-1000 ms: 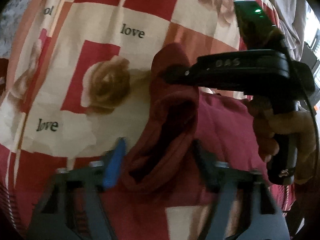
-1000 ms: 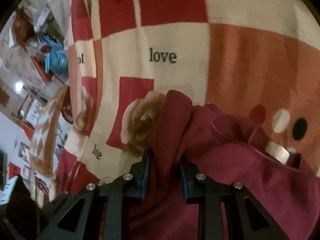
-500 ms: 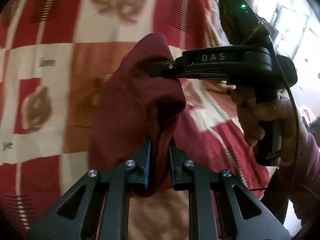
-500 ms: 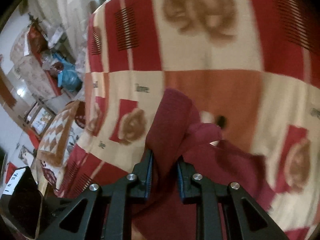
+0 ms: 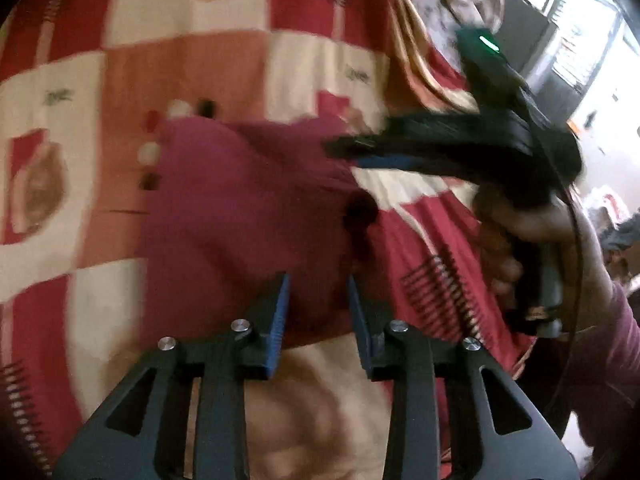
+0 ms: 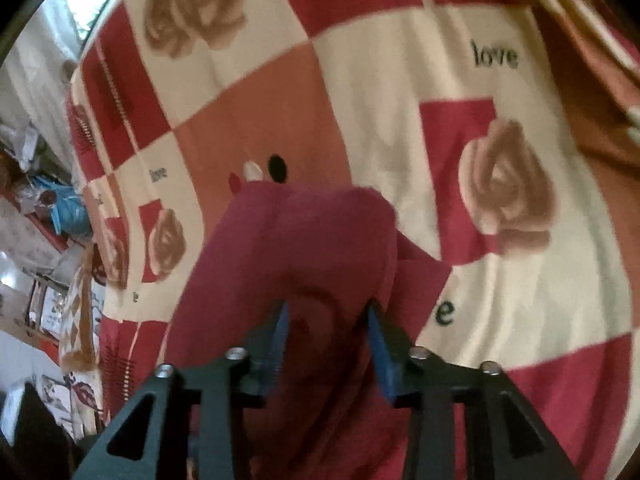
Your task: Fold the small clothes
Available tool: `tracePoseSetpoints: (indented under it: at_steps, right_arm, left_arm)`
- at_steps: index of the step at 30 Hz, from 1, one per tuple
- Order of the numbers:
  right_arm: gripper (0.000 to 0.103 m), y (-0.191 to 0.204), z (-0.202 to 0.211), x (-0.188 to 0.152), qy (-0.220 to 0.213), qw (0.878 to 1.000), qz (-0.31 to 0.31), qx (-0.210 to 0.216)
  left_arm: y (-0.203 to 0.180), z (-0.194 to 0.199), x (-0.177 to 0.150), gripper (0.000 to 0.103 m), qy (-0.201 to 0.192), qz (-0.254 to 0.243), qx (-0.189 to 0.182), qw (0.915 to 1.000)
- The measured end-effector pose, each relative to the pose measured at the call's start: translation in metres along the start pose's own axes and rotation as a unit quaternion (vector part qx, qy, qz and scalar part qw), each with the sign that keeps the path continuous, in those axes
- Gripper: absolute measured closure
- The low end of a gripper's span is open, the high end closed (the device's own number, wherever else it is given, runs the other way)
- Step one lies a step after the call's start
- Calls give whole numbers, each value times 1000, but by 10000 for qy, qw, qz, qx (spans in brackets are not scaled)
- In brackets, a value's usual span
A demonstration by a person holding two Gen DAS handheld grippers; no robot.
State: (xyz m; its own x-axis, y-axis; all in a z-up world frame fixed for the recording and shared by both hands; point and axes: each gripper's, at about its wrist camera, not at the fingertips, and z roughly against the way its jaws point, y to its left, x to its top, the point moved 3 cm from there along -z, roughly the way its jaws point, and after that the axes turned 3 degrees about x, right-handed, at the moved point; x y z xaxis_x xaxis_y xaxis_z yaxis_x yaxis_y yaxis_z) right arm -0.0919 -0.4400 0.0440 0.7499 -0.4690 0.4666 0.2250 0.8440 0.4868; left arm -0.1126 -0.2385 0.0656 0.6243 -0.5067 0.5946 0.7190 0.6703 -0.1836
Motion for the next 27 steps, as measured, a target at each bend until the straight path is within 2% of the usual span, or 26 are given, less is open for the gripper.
tracePoseSetpoints:
  at_steps: [1, 3, 5, 8, 10, 11, 12, 17, 20, 24, 27]
  right_arm:
    - [59, 8, 8, -5, -47, 9999, 98, 76]
    - [56, 22, 16, -14, -99, 9994, 302, 136]
    - [56, 42, 14, -23, -106, 9976, 672, 142]
    - [56, 65, 4, -34, -46, 9907, 1356, -119]
    - [56, 63, -12, -46, 256, 9840, 1640, -652]
    - [56, 55, -20, -53, 408, 9798, 1673, -1018]
    - [56, 46, -26, -60, 486, 9772, 1683, -1201]
    - [52, 23, -11, -63, 297, 9917, 1060, -659]
    - [49, 19, 6, -57, 23, 9958, 808, -425]
    - [49, 40, 16, -53, -347, 9923, 1075, -510]
    - [49, 42, 0, -52, -253, 9901, 1149, -772]
  left_arm:
    - [9, 9, 0, 57, -124, 15, 240, 9996]
    - [35, 20, 1, 51, -440, 218, 751, 9960]
    - [57, 15, 0, 51, -422, 552, 932, 9932]
    - [81, -7, -8, 51, -281, 978, 1043, 9893]
    - [88, -23, -18, 51, -41, 1015, 1126, 9884]
    - [88, -34, -25, 51, 79, 984, 1073, 9893]
    - [89, -37, -27, 50, 115, 981, 1028, 9898]
    - [87, -29, -19, 51, -62, 1004, 903, 9908]
    - [89, -28, -17, 50, -102, 1079, 883, 9902]
    - [86, -30, -17, 50, -82, 1031, 1014, 9895]
    - [83, -31, -16, 50, -107, 952, 1086, 9895]
